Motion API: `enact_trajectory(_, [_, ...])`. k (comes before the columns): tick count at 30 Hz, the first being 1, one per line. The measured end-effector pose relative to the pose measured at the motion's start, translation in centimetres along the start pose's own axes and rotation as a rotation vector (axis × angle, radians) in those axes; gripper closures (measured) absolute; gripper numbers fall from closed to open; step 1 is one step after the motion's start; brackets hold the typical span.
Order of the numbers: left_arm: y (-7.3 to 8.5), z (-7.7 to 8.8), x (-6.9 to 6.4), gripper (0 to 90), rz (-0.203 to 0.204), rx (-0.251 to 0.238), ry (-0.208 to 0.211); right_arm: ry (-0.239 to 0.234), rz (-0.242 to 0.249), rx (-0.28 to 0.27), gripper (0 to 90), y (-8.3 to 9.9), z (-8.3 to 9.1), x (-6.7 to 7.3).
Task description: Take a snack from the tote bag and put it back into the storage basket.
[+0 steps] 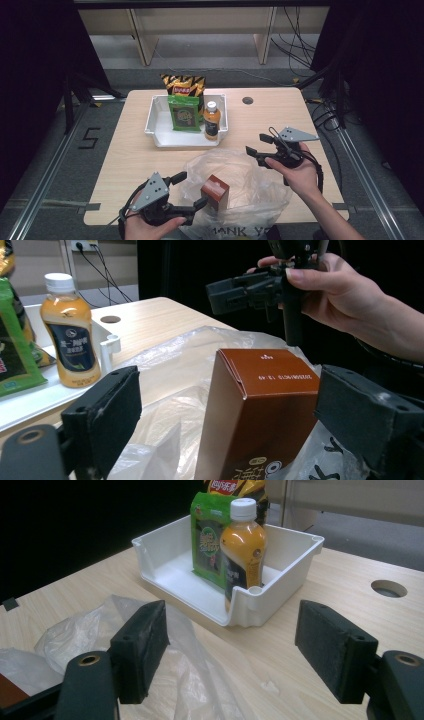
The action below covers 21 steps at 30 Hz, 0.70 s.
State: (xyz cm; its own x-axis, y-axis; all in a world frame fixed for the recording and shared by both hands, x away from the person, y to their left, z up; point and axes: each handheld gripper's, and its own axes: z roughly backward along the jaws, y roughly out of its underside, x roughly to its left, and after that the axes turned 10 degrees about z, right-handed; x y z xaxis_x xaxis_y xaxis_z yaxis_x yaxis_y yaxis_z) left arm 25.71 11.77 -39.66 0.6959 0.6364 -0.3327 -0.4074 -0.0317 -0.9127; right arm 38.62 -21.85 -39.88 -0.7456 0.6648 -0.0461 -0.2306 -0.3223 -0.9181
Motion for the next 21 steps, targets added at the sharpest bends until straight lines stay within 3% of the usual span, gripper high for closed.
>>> enact_trajectory(3, [0.2,-0.4,-0.2,9.3,-0.007,0.009,0.000,0.018,-0.024,-0.009,29.4,0.1,-0.1,0.2])
enact_trajectory(5, [0.4,-0.6,-0.3,8.8,-0.004,0.013,-0.002,0.007,0.020,-0.011,29.3,0.1,-0.2,-0.2])
enact_trajectory(8, [0.7,-0.9,-0.5,8.4,0.006,0.015,0.006,0.008,-0.003,-0.001,29.3,0.1,-0.1,0.0])
enact_trajectory(9, [0.7,-1.0,-0.5,8.2,-0.002,0.017,0.006,0.018,0.016,-0.020,29.3,0.2,-0.3,-0.1])
enact_trajectory(10, [0.7,-1.0,-0.5,8.2,-0.015,0.024,0.005,0.016,0.001,-0.021,29.3,0.2,-0.3,0.0])
enact_trajectory(11, [0.8,-1.2,-0.6,8.1,-0.013,0.022,0.012,-0.005,-0.011,0.010,29.2,0.2,-0.1,0.0])
enact_trajectory(21, [1.4,-2.4,-1.2,7.2,-0.022,0.035,0.023,-0.003,-0.006,0.014,29.3,0.2,-0.2,0.0])
